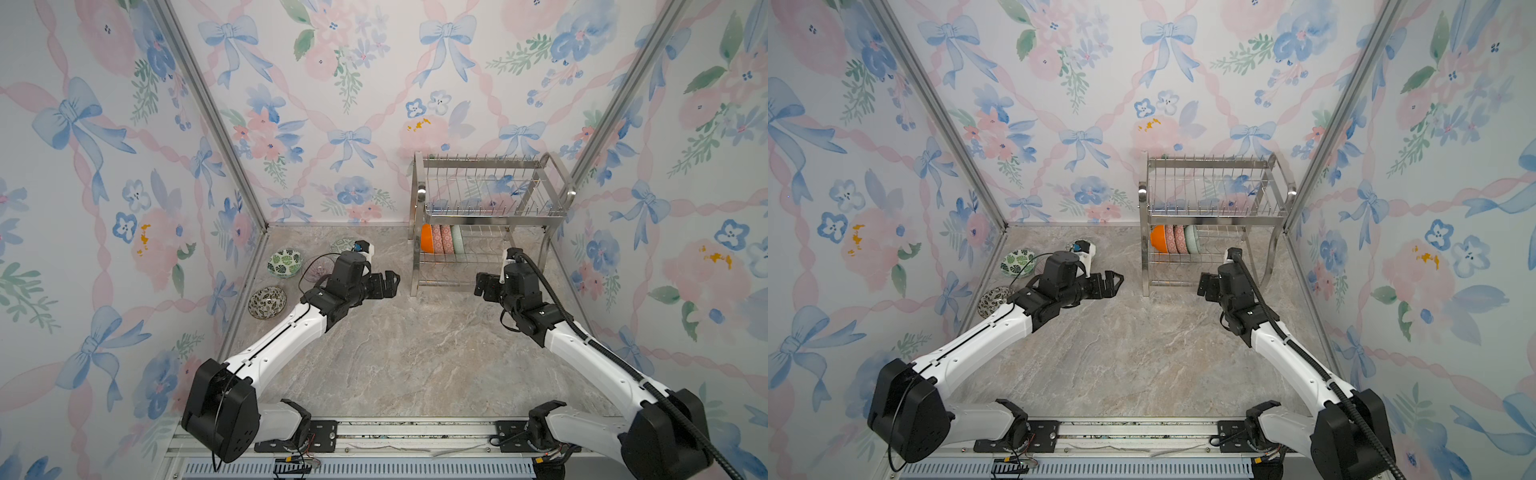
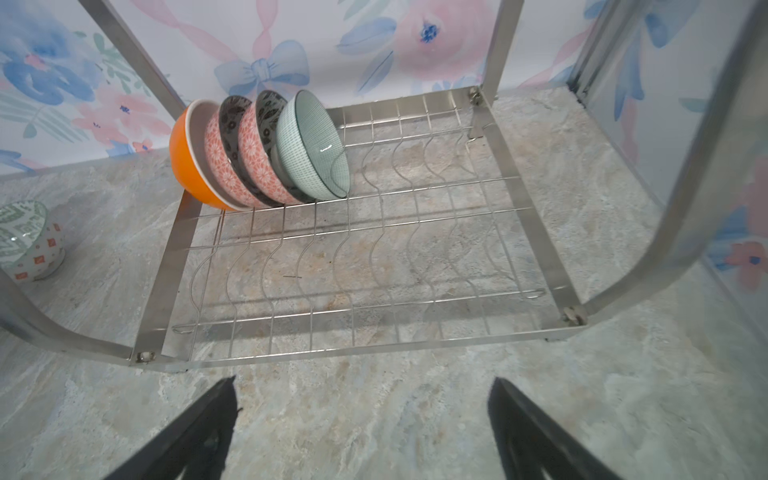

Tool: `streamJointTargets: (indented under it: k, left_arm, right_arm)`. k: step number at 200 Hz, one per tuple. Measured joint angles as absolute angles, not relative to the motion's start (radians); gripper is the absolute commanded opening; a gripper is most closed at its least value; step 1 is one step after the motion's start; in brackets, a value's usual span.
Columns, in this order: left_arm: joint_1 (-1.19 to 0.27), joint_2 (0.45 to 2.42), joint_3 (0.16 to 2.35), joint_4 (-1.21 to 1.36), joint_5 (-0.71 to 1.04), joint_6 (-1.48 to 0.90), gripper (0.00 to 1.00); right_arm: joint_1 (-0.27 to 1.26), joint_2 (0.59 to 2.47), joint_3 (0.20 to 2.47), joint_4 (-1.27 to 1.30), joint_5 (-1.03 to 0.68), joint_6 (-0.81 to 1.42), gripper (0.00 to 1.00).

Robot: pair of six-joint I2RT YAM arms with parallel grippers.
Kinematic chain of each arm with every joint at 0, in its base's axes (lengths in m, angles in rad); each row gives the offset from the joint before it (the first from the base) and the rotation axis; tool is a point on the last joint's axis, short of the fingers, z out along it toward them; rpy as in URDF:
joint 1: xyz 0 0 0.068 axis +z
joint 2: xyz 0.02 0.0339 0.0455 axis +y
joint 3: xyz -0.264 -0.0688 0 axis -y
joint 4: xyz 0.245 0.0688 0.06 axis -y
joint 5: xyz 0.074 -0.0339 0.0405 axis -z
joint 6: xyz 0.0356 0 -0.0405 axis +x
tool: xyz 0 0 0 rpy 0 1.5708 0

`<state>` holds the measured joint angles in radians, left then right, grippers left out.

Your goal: Load the bowls into the dish rack

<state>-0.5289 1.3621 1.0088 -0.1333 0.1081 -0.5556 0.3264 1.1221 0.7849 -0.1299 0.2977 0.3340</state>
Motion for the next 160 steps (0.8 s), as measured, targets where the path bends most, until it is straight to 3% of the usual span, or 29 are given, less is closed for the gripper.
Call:
streamJointTargets:
  k: [47,102,130,160]
  left_arm:
    - [-0.610,1.571,1.157,-0.063,0.086,-0.578,0.98]
    - [-0.652,1.728,1.316,-0.051,0.038,-0.577,0.90]
    - [-0.652,1.779,1.370,-0.052,0.002,-0.571,0.77]
    - [-0.653,1.824,1.414,-0.063,-0.018,-0.554,0.54]
  right_arm:
    - [0.155,0.972,0.741,-0.213,0.268,0.354,0.96]
    - [-0.054,1.019,0.747,-0.239,0.159,0.385,0.96]
    - [-0.140,1.073,0.754,-0.223,0.106,0.428,0.96]
    - [-0.196,1.163,0.778,-0.171,0.048,0.457,0.97]
